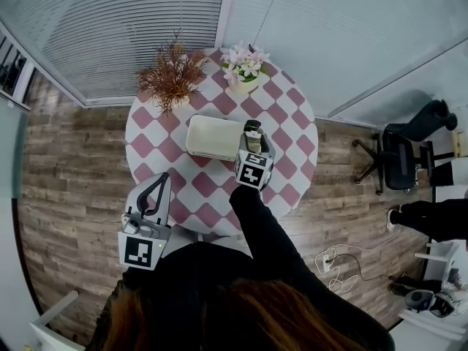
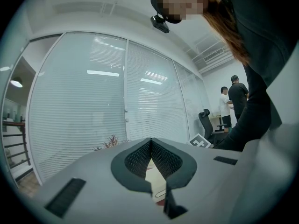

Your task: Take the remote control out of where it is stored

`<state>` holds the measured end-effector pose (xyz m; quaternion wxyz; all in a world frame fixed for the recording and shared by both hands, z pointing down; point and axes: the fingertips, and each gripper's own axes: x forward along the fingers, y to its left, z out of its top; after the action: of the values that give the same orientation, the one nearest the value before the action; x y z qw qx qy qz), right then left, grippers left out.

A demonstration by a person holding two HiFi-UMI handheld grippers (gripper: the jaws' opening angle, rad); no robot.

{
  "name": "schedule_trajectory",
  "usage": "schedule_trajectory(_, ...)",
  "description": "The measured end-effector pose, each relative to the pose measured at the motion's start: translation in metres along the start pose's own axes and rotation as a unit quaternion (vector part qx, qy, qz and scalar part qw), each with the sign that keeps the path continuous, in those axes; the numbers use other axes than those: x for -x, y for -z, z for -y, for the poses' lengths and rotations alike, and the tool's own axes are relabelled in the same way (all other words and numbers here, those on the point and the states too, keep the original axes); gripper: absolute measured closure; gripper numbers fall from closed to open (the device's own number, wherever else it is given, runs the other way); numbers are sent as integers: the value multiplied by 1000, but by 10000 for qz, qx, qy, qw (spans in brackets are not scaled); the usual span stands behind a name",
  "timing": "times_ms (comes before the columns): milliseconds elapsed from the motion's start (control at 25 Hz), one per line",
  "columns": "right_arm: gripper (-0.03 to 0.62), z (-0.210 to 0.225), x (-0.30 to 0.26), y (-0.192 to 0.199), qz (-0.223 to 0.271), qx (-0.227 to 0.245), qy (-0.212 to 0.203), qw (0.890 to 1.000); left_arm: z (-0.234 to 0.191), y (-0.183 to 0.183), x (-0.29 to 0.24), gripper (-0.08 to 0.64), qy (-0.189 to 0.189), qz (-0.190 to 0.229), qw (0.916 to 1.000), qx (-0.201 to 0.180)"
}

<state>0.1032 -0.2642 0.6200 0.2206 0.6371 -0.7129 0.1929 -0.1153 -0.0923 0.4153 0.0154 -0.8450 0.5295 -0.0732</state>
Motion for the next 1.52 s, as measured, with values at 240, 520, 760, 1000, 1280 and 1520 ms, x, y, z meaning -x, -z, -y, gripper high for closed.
schedule_trajectory(240, 359, -1, 0, 0, 56, 84, -62, 9999, 0, 2, 1, 554, 18, -44, 10000, -15)
schedule_trajectory(520, 360, -1, 6, 0, 118, 61, -194, 9997, 2, 1, 3, 554, 60, -68, 10000, -23)
schedule_trajectory(760, 360, 0, 7, 0, 146, 52, -227, 9996, 5, 1, 2, 554, 105, -54, 9999, -21)
schedule_trajectory(1000, 360, 1, 11, -7, 193, -71, -205, 9996, 4, 1, 3, 554, 107, -56, 9999, -15)
schedule_trajectory(1280, 360, 4, 17, -9, 249, -107, -201, 9994, 5, 2, 2, 554, 125, -40, 9999, 5)
schedule_trajectory(1520, 361, 3, 23, -14, 382, -83, -236, 9990, 7, 1, 1, 554, 161, -26, 9999, 8)
